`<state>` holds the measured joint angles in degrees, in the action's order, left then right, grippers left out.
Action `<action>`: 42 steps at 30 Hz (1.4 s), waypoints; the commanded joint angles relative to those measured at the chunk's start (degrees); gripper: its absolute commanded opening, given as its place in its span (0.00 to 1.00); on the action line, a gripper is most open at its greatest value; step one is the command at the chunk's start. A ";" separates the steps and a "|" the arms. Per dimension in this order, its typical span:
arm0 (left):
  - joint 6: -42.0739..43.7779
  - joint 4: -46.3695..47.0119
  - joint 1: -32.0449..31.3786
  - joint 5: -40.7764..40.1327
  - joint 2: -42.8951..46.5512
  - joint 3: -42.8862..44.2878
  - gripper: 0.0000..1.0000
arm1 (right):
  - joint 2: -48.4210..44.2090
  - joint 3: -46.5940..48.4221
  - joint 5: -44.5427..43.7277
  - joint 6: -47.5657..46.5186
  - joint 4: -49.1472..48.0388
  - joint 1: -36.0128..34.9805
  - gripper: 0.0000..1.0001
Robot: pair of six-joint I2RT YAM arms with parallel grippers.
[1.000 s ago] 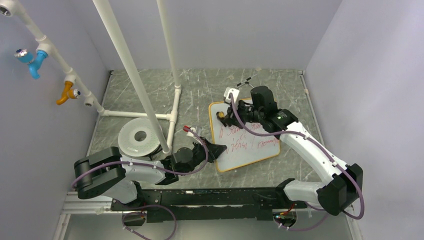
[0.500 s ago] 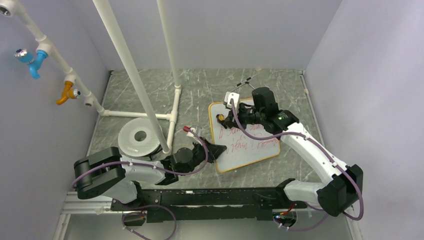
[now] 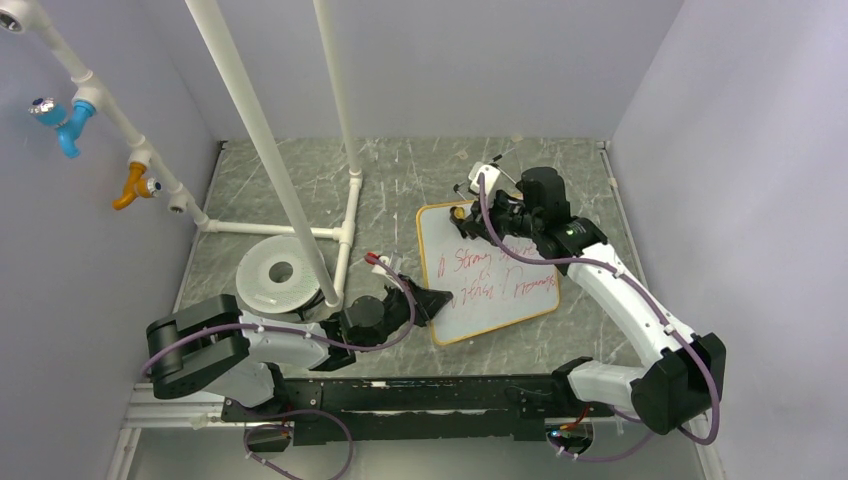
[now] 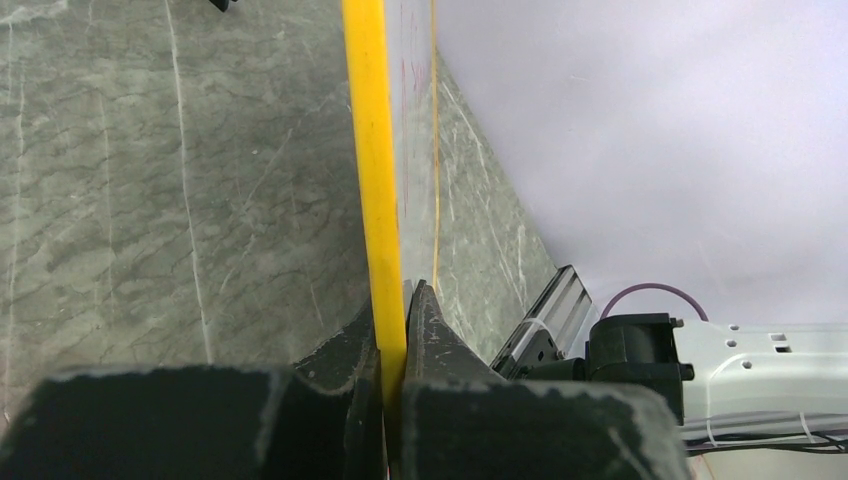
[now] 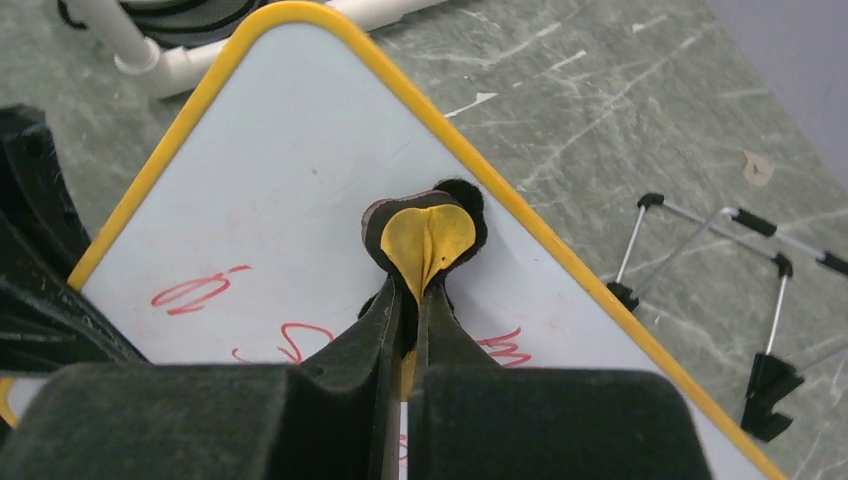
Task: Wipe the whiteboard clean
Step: Erase the whiteboard at the center of the board.
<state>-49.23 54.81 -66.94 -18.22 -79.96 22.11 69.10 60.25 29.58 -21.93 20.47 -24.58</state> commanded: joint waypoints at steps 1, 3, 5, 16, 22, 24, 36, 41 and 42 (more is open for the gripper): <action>15.97 -11.75 -1.10 3.47 -0.78 -1.17 0.00 | 0.52 -0.66 13.68 -8.42 7.56 -1.71 0.00; 15.84 -11.47 -1.12 3.86 -0.92 -1.31 0.00 | 1.09 0.22 16.35 -6.71 7.05 -1.82 0.00; 15.67 -10.62 -1.17 3.89 -0.93 -1.85 0.00 | 1.21 0.62 14.83 -0.80 3.80 -1.20 0.00; 16.44 -10.51 -1.18 4.13 -0.97 -1.71 0.00 | 0.74 -1.99 -8.93 6.36 -4.36 2.75 0.00; 16.68 -10.97 -1.18 3.96 0.14 -2.01 0.00 | 1.64 -0.92 12.25 -4.62 4.51 -0.47 0.00; 16.81 -11.06 -1.13 4.14 0.32 -2.06 0.00 | 1.99 0.18 19.51 -6.41 7.13 -1.59 0.00; 17.80 -12.84 -1.10 3.91 0.39 -1.11 0.00 | 1.55 -0.16 -5.47 9.53 -5.08 -1.01 0.00; 17.93 -13.80 -1.11 4.31 0.04 -0.40 0.00 | 2.56 1.23 12.12 0.22 2.21 -4.86 0.00; 17.94 -13.83 -1.13 4.44 -0.03 -0.26 0.00 | 2.79 1.68 14.16 -1.67 3.61 -5.94 0.00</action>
<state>-47.97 54.43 -66.72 -17.96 -79.09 21.56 69.73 59.96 35.66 -15.44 20.05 -26.96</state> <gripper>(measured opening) 0.072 0.038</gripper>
